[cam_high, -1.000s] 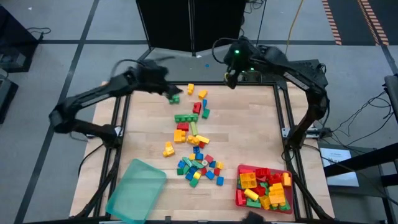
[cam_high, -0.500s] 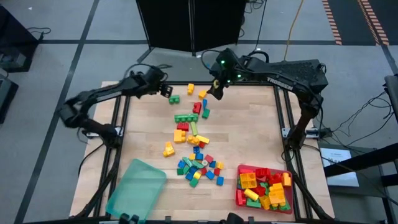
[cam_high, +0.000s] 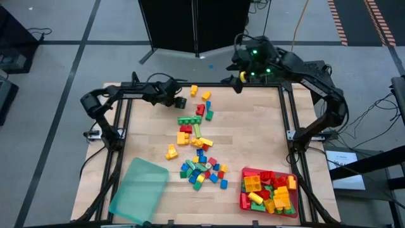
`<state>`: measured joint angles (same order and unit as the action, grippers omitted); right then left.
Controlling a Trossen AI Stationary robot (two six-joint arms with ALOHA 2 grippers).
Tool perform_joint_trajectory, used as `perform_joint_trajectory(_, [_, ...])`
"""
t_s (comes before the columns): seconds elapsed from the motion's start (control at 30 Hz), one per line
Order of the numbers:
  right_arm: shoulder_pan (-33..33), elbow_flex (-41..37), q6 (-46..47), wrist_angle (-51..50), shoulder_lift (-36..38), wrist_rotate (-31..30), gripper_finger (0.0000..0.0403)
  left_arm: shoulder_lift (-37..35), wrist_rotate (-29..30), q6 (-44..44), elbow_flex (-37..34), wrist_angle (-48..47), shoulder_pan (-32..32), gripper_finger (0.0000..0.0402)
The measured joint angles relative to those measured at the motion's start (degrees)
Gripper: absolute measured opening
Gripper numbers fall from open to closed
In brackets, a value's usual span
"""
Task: Sort blocks by size
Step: Put the 1-stud yellow game piece into the pink bin
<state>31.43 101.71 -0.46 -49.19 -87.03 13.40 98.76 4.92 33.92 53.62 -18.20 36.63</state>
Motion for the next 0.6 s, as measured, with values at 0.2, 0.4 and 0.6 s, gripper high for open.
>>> perform_joint_trajectory(0.2, [-0.03,0.00,0.26,-0.08,4.12,-0.03,0.0327,0.50,-7.28,0.85,-0.03,12.19,-5.06,0.0255])
perform_joint_trajectory(0.4, [-0.05,0.00,0.27,-0.33,5.08,-0.09,0.0327,1.03,-18.07,4.80,0.78,28.28,-9.98,0.0255])
perform_joint_trajectory(0.6, [-0.01,-0.02,-0.22,-0.35,4.41,-0.10,0.0327,-3.05,-1.66,2.83,6.58,15.18,-11.65,0.0255])
